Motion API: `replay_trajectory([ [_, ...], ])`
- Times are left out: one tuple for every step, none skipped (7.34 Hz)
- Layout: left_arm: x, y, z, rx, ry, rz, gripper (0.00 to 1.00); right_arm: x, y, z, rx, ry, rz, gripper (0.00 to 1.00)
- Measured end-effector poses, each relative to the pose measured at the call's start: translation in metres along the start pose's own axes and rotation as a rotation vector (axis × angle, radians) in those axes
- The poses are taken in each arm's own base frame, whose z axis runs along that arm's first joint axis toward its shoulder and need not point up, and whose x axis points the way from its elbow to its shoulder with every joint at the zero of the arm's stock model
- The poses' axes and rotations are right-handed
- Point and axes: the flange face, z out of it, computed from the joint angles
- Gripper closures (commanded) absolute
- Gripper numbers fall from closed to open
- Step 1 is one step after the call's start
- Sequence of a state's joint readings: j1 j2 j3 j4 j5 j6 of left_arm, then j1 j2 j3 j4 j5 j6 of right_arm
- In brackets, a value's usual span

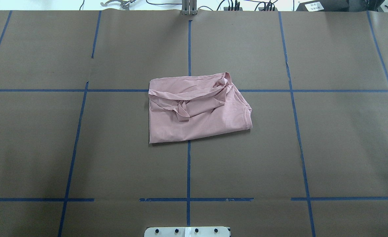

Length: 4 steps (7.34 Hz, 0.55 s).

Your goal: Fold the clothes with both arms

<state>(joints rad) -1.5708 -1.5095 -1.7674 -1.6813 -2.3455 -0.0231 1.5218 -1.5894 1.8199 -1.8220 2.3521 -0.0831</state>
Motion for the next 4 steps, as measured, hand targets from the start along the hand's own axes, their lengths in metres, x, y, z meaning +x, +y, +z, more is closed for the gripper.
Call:
replay_trajectory([
  [0.0016, -0.0001, -0.0004, 0.0, 0.012, 0.001, 0.0, -0.0007, -0.0003, -0.0007, 0.002, 0.001, -0.002, 0.0],
  [0.0029, -0.0002, -0.0009, 0.001, 0.02, 0.003, 0.0, -0.0009, -0.0006, -0.001, 0.003, 0.002, -0.003, 0.0],
  [0.0027, 0.0003, 0.0003, -0.003, 0.03, 0.001, 0.0, -0.0011, -0.0007, -0.0009, 0.002, 0.002, -0.004, 0.0],
  [0.0024, 0.0014, 0.0025, -0.008, 0.051, -0.005, 0.0, -0.0014, -0.0009, -0.0009, 0.002, 0.002, -0.005, 0.0],
])
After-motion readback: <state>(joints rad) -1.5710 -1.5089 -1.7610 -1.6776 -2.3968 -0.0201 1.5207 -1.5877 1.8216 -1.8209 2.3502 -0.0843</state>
